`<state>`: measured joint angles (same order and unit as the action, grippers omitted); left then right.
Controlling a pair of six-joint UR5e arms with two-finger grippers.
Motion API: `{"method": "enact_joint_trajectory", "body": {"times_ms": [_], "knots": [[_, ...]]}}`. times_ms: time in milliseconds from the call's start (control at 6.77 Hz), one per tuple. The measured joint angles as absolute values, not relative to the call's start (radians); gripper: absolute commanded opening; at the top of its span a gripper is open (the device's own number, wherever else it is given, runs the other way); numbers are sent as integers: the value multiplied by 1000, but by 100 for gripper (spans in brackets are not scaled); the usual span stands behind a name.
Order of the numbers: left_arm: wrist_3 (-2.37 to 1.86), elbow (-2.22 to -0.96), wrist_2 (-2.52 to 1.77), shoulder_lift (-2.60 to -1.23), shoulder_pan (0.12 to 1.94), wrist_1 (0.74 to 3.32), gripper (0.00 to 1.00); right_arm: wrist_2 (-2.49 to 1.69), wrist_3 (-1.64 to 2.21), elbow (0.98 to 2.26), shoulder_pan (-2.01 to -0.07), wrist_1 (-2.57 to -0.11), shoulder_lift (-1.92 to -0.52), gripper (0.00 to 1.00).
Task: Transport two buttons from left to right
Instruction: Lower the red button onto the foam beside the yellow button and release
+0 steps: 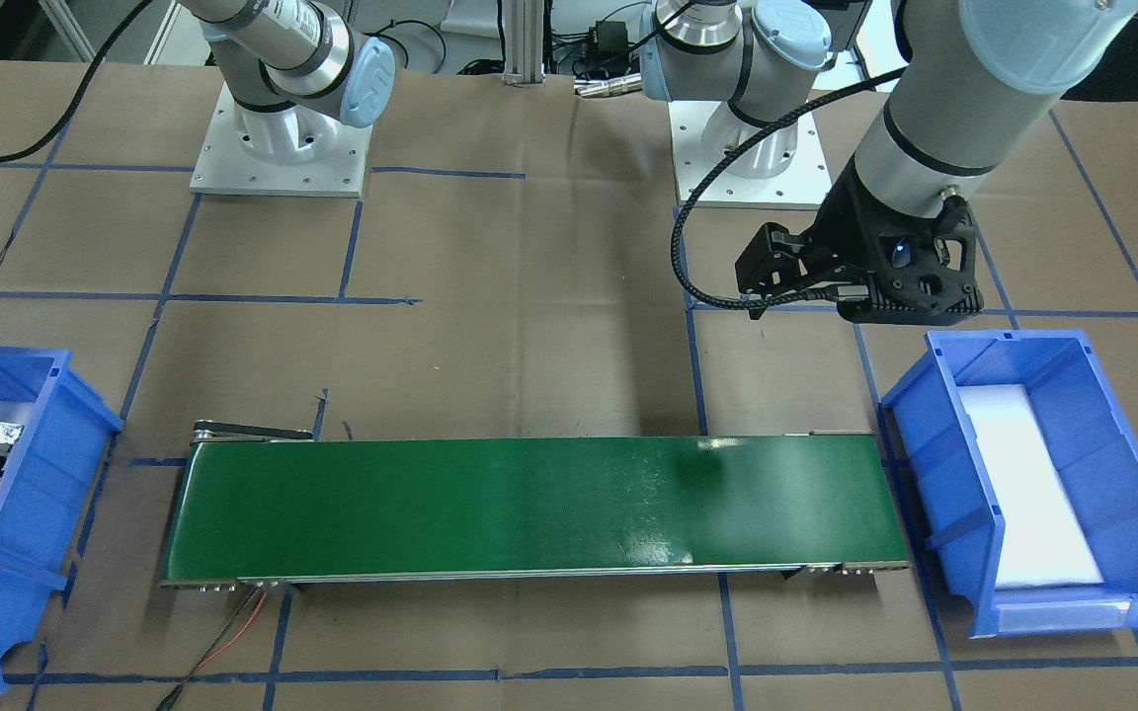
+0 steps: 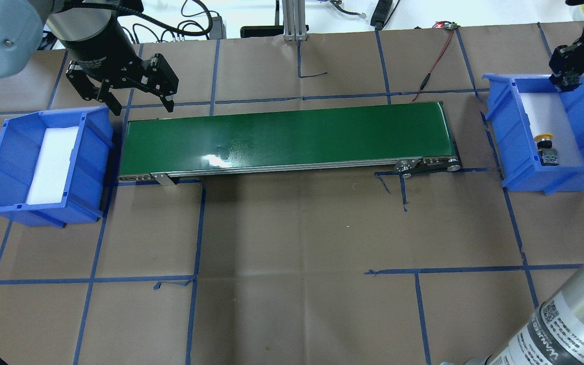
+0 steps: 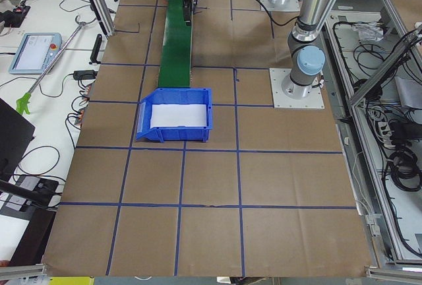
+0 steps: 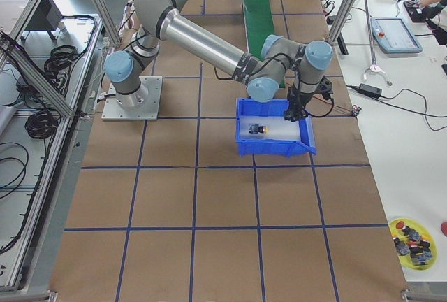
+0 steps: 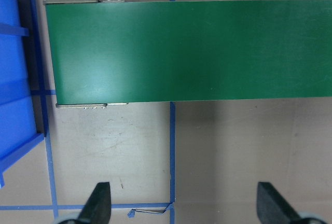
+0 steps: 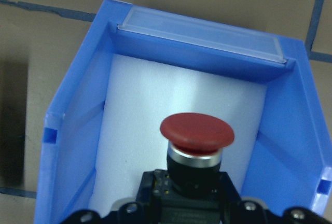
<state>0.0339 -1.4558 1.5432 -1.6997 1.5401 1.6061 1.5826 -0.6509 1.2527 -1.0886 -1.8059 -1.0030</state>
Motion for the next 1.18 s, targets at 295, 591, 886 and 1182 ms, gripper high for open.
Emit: {"method": "enact_joint_trajectory", "body": {"times_ms": [295,591,886,1182], "knots": [[34,-1456,1543,-1700,1540,1606,100,1586,-654,1313,-1079,-1890,-964,6],[34,-1456,1543,-1700,1540,1606,100,1586,-652,1331,-1077,-1924,-928,6],[33,-1456,1543,-1700,1540,1606,100,1583,-650,1335,-1077,-1922,-909,18],[33,-1456,1543,-1700,1540,1606,100,1581,-648,1335,-1077,-1920,-900,90]]}}
